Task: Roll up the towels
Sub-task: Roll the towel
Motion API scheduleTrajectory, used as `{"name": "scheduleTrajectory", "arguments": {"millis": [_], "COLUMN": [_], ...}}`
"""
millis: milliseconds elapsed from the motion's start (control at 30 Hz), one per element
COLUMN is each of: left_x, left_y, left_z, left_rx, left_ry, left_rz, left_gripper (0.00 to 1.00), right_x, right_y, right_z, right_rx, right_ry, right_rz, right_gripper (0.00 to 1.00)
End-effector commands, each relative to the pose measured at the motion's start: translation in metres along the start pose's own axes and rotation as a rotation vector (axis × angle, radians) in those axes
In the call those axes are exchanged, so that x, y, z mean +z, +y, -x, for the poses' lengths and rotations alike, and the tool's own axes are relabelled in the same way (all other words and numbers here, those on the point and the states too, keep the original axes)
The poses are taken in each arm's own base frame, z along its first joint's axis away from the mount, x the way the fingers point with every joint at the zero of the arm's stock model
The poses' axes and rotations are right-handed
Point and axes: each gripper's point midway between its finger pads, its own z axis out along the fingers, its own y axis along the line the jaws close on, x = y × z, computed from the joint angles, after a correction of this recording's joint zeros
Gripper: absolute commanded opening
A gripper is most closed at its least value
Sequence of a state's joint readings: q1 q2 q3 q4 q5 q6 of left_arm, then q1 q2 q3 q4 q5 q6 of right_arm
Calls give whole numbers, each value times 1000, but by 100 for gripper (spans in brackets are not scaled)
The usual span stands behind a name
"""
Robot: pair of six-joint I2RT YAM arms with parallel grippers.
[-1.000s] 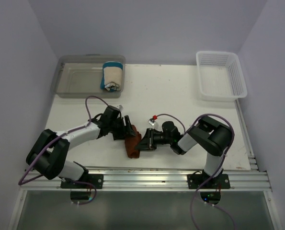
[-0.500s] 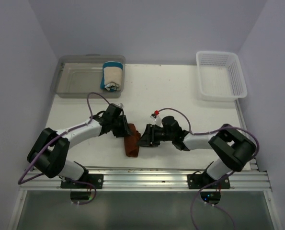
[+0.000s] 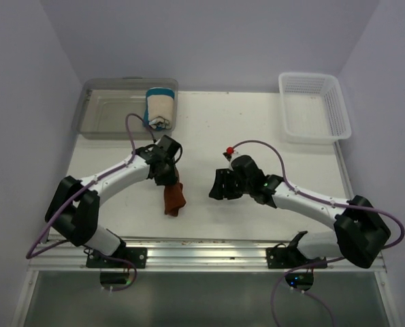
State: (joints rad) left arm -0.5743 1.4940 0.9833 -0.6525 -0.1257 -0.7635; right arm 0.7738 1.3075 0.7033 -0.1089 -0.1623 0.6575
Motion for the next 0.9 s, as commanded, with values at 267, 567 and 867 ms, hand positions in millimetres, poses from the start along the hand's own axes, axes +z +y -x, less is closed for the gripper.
{"name": "scheduleTrajectory", "arguments": {"millis": [267, 567, 867], "left_x": [14, 11, 12], "left_y": [8, -1, -4], "left_z": [-10, -9, -15], "left_rx": [34, 30, 35], "left_ry": [43, 48, 72], "left_rz": [96, 52, 24], "left_gripper": [34, 34, 36], "right_x": [-12, 35, 65], "right_y": [39, 108, 120], "right_z": [4, -10, -16], "right_rx": [-256, -354, -261], "right_ry": [-104, -85, -123], "right_rz": [-189, -84, -32], "right_gripper": [56, 84, 86]}}
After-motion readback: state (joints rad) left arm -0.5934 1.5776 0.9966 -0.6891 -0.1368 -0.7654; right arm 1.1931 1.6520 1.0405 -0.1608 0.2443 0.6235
